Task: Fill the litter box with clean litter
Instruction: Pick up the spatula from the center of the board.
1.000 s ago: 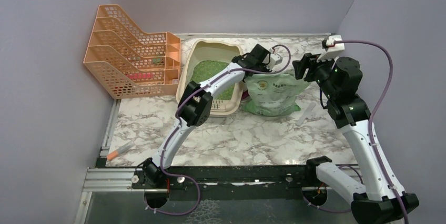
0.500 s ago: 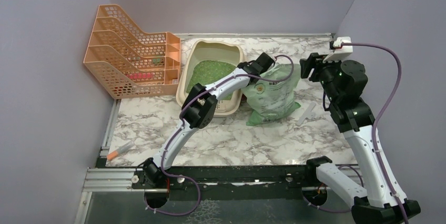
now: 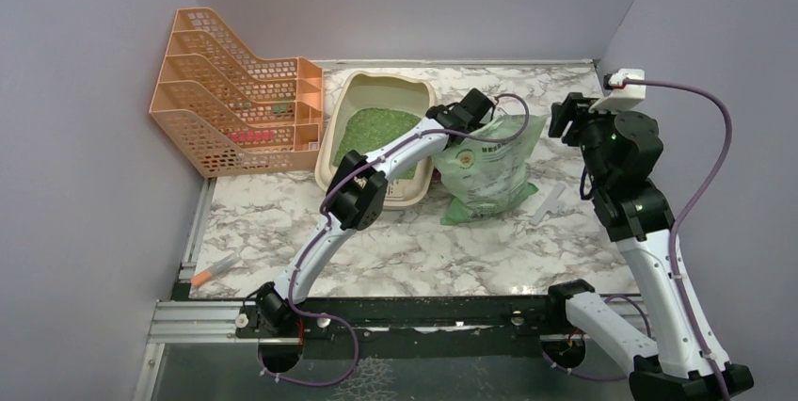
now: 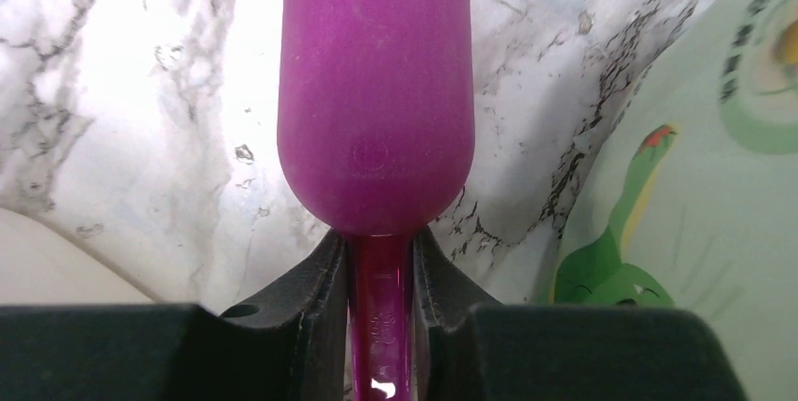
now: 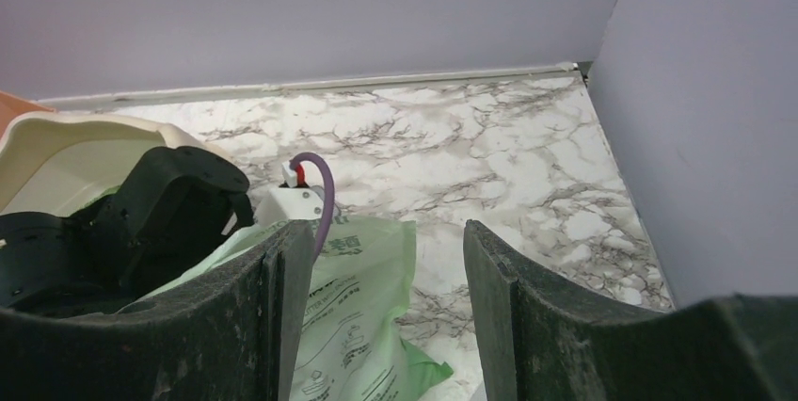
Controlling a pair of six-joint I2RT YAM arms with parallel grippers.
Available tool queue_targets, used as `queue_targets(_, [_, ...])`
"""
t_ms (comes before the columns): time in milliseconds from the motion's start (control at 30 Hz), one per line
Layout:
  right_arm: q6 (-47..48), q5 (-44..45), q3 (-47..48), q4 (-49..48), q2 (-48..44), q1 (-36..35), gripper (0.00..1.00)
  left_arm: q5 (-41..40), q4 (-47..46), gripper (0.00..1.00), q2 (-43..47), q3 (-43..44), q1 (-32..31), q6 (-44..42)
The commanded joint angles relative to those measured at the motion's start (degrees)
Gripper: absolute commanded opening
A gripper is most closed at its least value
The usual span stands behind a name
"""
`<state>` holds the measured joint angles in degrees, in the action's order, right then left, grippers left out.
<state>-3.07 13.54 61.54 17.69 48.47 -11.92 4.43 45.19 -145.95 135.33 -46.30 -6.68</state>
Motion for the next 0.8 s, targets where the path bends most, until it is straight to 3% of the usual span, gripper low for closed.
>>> queue_targets(0, [-1.3, 4.0, -0.8, -0.1, -1.1, -0.2, 0.64, -1.7, -1.6, 0.00, 5.7, 3.9, 0.0, 0.5])
queue_targets(433, [-4.1, 1.7, -2.5, 0.0, -1.2, -0.1, 0.64, -10.2, -7.1, 0.00, 17.6, 2.0, 2.5, 2.6])
queue_targets(633, [-5.4, -0.9, -2.7, -0.6, -0.8, -0.1, 0.64, -9.1, -9.6, 0.00, 22.8, 0.1, 3.3, 3.8])
queue_targets(767, [-7.3, -7.2, -3.3, -2.1, -0.5, -0.2, 0.64, -4.9, -12.1, 0.00, 27.3, -2.4, 6.0, 7.9])
